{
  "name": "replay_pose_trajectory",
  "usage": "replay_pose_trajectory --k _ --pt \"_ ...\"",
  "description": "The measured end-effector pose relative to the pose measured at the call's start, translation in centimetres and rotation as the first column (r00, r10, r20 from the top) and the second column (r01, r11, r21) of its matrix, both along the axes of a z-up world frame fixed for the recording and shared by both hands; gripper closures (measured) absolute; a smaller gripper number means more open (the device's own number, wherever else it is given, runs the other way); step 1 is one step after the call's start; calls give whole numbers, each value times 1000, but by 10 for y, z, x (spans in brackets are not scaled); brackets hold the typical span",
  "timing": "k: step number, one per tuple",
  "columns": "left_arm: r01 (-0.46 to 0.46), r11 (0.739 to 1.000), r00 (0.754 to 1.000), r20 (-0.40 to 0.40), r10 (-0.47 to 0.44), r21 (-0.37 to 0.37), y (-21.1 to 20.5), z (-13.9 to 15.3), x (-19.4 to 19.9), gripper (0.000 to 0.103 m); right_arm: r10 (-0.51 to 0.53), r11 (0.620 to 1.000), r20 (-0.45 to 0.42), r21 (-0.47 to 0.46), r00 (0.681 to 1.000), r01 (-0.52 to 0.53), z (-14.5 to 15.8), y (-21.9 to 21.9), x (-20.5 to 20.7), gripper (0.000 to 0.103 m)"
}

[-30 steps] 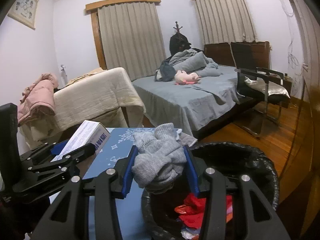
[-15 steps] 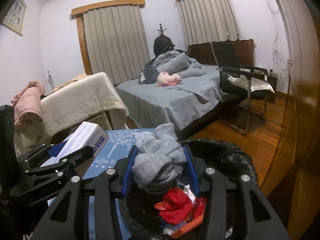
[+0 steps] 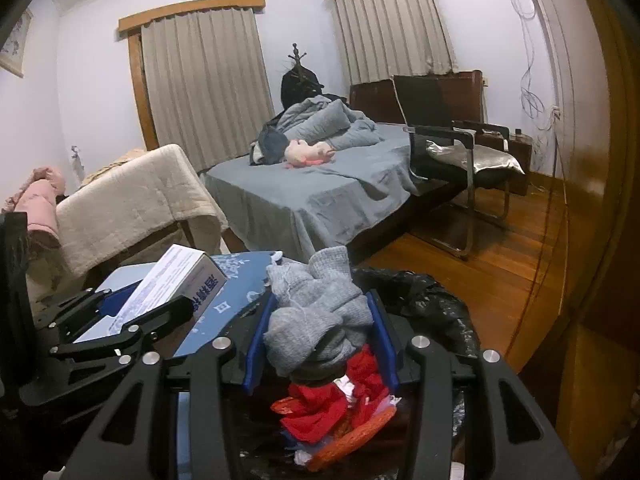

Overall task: Collect trash
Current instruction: 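Carry the paper card and grey sock over the black bin, then open both grippers to drop the card and sock into the bin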

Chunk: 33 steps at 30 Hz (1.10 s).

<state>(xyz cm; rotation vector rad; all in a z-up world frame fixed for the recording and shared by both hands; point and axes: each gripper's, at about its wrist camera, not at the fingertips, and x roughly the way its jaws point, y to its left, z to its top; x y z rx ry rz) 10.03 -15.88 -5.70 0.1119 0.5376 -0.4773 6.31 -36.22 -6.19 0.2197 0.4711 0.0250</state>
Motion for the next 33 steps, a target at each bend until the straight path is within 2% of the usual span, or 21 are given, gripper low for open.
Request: replay_pose_trajectory --k 23,24,25,27,29,33 --pt "89 996 994 -62 -89 7 -39 -31 49 48 -40 999 -91 -6 995 40 -34 -25 35 55" --pt "94 996 994 -65 -93 5 -39 -32 49 47 -41 999 -93 -9 995 40 -35 -26 36 53" --pt "97 995 993 -67 -96 3 -38 -32 50 41 -45 999 -93 -15 995 44 -35 -26 36 46" --pt "94 996 993 -66 -94 0 -36 -32 50 34 -54 998 -88 -26 995 52 -35 -27 35 38" --pt "89 996 994 -69 -89 -2 -32 -31 51 34 -55 998 -84 -30 995 53 -34 -27 34 36" --pt "59 998 997 -58 -59 -6 -21 -25 51 25 -62 998 -72 -35 995 60 -29 -25 31 23"
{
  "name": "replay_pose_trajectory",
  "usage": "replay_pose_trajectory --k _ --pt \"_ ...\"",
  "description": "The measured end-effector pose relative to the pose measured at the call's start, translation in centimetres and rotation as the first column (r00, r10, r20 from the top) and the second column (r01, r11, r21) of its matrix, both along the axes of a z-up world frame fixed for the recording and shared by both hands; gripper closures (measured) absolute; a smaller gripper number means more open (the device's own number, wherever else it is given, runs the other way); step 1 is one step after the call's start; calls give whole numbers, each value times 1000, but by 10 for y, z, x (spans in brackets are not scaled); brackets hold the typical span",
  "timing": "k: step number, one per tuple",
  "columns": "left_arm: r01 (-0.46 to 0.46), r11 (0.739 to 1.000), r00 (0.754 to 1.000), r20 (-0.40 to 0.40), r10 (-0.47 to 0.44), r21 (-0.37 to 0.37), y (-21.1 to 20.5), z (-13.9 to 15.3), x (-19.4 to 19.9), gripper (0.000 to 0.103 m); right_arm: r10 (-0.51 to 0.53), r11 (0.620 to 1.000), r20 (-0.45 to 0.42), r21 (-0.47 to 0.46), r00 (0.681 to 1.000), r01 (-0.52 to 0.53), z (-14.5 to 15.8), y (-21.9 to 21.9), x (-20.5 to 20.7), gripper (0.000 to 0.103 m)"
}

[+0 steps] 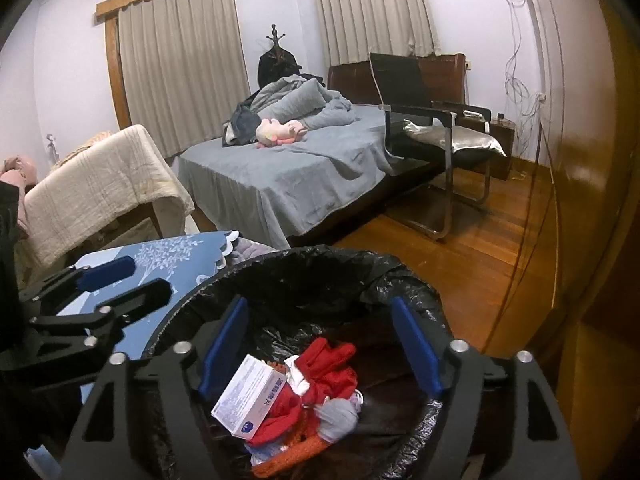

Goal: Collect trash

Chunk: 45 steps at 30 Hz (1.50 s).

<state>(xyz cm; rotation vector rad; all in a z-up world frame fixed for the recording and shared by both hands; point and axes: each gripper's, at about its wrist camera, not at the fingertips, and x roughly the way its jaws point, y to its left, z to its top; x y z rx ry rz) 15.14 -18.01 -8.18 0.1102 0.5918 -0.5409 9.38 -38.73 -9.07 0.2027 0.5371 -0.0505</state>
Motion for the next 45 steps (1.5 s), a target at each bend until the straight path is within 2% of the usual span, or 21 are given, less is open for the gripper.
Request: replay_pose_trajectory --k 3,6,18,25,45 --pt "-33 999 999 10 33 -3 12 6 -1 16 -1 1000 10 -6 1000 1 4 4 -3 14" --pt "-60 998 998 17 60 -5 23 13 -6 13 4 1000 20 -6 1000 -4 10 7 -6 6" --pt "-158 987 986 53 158 3 61 37 -36 7 86 996 13 5 996 -86 39 47 -24 6" --pt "-175 984 981 83 174 9 74 48 -57 7 112 994 20 3 994 -112 51 65 -37 6" --pt "-219 975 967 125 224 -47 103 73 -95 7 164 986 59 -30 985 -162 75 93 -56 6"
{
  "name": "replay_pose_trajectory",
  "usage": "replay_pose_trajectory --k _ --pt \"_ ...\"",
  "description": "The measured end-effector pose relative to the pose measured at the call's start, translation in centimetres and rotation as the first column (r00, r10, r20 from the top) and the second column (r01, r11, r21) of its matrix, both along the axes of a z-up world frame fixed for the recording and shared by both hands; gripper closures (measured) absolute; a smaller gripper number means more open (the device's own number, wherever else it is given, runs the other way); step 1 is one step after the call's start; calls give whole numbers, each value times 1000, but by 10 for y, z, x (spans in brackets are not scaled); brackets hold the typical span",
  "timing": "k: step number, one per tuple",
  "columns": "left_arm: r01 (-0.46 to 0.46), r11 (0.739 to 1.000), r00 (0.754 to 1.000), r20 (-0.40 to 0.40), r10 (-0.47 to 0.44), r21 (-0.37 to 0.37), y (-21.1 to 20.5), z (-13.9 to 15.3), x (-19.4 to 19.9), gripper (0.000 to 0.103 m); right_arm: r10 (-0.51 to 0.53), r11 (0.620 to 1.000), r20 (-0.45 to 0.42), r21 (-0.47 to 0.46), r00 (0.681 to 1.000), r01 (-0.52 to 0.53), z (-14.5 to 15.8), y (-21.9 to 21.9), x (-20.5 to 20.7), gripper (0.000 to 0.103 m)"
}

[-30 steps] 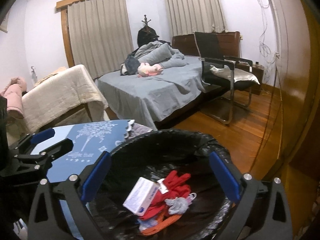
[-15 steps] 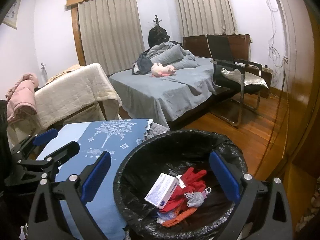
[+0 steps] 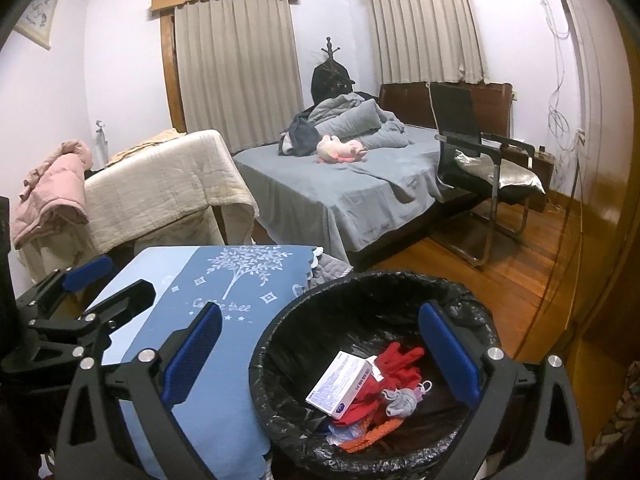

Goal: Collect trash

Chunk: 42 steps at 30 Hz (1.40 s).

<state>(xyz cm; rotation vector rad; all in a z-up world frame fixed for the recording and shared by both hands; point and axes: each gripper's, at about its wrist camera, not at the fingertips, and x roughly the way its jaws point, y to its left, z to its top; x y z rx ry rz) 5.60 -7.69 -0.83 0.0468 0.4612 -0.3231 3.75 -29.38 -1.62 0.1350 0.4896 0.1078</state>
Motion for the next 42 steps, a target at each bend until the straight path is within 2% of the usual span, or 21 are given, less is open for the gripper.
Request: replay_pose_trajectory --k 42 --pt "-21 1000 1000 16 21 -9 6 4 -6 7 14 1000 12 -12 1000 -14 2 8 -3 6"
